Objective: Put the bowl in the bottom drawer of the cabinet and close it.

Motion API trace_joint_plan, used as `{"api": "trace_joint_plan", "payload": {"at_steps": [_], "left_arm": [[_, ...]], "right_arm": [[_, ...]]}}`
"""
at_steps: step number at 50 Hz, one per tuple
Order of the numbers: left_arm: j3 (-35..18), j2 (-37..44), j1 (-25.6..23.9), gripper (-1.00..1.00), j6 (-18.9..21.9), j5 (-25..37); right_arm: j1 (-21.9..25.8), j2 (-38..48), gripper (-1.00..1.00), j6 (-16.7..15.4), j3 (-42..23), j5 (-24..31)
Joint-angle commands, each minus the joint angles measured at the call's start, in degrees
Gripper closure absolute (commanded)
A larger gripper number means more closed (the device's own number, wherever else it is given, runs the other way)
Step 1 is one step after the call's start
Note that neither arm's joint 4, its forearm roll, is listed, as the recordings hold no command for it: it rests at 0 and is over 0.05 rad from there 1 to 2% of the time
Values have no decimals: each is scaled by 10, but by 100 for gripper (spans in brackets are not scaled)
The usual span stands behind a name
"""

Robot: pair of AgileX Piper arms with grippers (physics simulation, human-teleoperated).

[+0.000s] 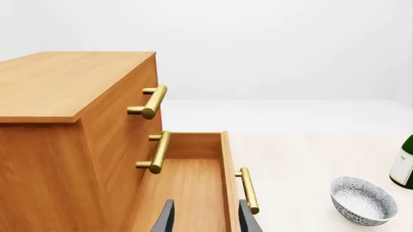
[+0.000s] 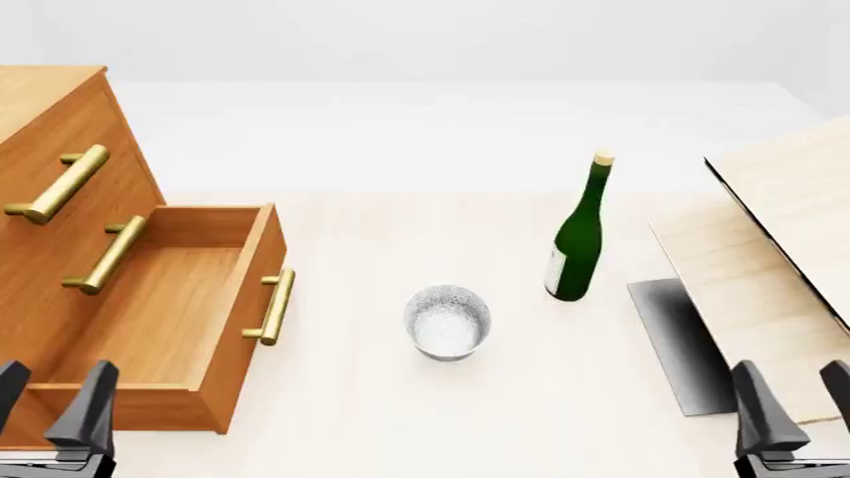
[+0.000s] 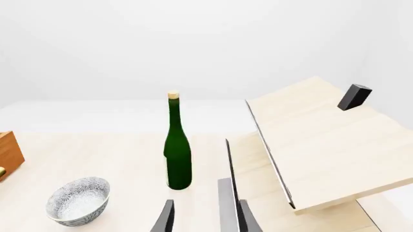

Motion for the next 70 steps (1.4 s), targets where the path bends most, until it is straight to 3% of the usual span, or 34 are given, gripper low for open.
{"api": "trace_joint_plan", "payload": {"at_steps": [1,16,18,19,22,39,58,60,70], "left_arm": [[-2,4,-1,-100,-1,-1],[-4,5,-10,-100,3,10],[-6,0,-22,-100,34,15],[-10,2,-31,-100,23,23],[-26,0,-45,-100,44,33],[-124,7,-61,-100,8,112],[-246,110,-115,-100,-17,150],[-264,132,-119,-100,-35,161],[-310,168,-128,-100,-30,196]], "right_arm": [[0,3,-100,0,-2,-1],[0,3,-100,0,-1,-1],[0,3,-100,0,-1,-1],[0,3,-100,0,-1,-1],[0,3,-100,0,-1,-1],[0,2,-100,0,0,-1],[0,2,-100,0,0,-1],[0,2,-100,0,0,-1],[0,3,-100,0,-1,-2]]}}
